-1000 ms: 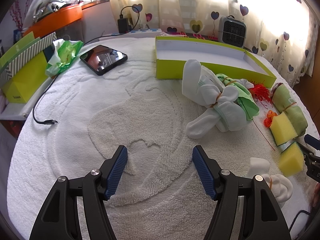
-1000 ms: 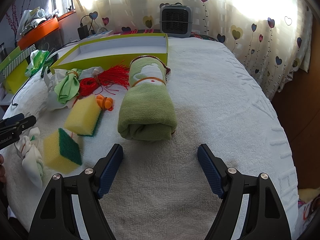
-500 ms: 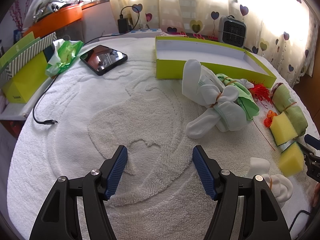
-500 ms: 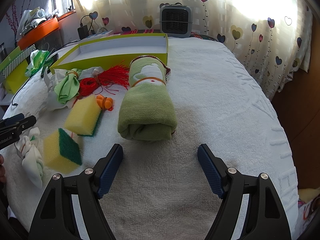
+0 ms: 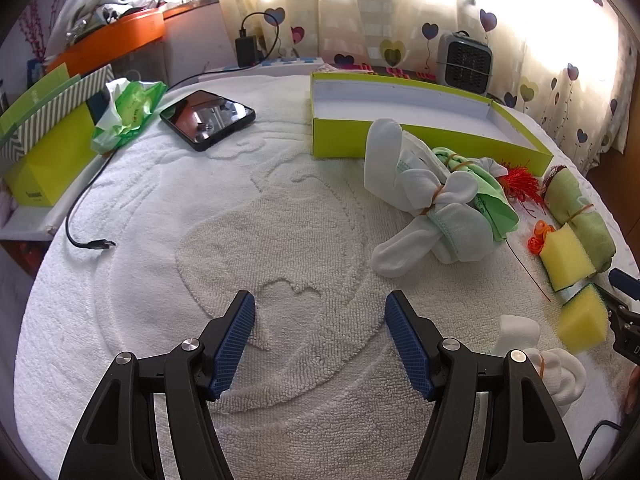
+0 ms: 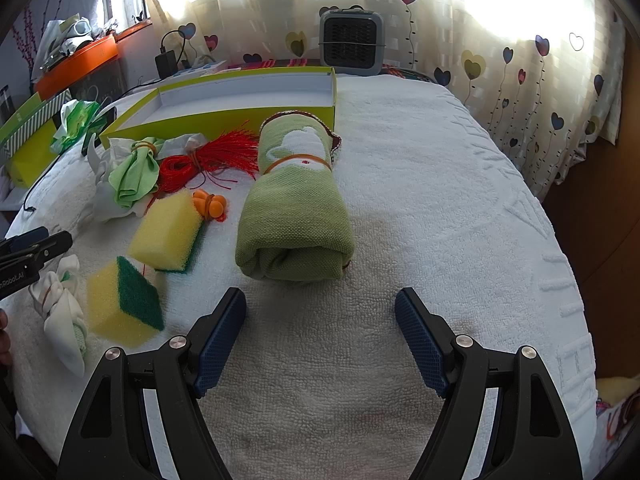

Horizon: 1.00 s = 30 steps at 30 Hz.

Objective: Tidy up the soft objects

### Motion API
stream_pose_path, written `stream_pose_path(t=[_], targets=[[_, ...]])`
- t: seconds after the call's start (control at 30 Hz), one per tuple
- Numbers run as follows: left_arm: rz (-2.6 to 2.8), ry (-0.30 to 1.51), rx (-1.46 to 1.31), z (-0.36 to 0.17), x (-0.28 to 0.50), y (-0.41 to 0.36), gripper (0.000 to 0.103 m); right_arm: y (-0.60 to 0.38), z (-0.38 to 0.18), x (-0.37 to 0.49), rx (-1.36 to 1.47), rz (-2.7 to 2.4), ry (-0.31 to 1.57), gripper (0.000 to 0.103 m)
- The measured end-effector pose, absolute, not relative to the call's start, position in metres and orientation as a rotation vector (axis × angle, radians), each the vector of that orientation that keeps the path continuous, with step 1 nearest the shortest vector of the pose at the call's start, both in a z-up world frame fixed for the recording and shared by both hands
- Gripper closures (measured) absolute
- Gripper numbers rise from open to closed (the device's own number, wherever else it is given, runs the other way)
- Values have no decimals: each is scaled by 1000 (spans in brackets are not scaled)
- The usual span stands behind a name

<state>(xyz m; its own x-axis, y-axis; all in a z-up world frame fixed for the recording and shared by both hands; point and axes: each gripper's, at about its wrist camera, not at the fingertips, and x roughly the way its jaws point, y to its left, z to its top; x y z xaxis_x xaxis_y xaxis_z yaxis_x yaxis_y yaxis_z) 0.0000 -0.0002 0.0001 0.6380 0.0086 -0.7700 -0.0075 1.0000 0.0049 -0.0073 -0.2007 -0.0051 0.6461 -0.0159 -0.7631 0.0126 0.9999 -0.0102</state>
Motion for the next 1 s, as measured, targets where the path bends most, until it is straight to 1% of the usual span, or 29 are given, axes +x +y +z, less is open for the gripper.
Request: stream_pose_path(t=[0.7,1.0], targets=[[9,880,4,0,0,0,36,-202,-4,-9,3,-1,867,26],[-41,902,-3,2,1,8,36,-224,7,-17,55,32,845,26]])
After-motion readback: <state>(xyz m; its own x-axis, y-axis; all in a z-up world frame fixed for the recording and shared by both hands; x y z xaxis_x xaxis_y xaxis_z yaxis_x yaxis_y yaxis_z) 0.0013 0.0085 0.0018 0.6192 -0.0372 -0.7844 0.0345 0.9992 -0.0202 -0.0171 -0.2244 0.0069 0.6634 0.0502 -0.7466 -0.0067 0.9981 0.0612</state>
